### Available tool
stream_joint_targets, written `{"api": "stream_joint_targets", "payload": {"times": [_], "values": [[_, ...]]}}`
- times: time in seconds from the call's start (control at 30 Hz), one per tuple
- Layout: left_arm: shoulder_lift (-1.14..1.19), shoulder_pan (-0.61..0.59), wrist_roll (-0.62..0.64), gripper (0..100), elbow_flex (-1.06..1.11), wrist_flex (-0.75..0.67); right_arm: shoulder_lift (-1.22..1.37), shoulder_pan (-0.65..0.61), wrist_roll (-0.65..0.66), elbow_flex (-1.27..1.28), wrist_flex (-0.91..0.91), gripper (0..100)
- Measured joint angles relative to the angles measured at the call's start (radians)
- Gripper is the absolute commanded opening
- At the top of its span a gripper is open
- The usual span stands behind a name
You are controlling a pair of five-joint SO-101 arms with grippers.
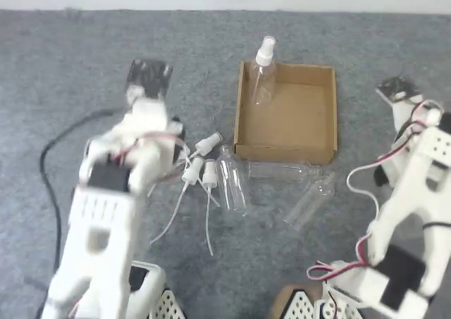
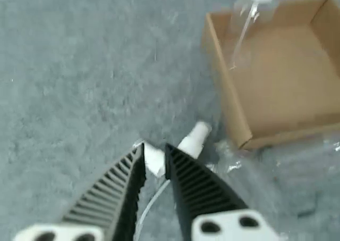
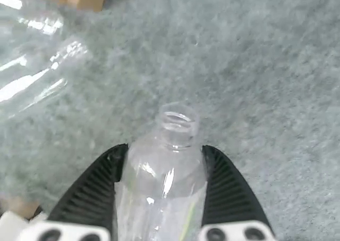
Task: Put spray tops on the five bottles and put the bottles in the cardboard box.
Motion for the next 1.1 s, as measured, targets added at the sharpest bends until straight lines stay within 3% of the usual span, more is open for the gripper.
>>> {"api": "stream_joint_targets", "payload": {"times": [0.13, 0.5, 1.1], "values": [[0.299, -0.074, 0.109, 18, -0.153, 0.000, -0.091, 0.000, 0.028, 0.092, -0.002, 1.3], [0.824, -0.084, 0.264, 17, -0.405, 0.003, -0.186, 0.000, 0.034, 0.173, -0.011, 1.3], [0.899, -0.074, 0.296, 17, -0.339, -0.028, -0.186, 0.000, 0.034, 0.173, -0.011, 1.3]]}}
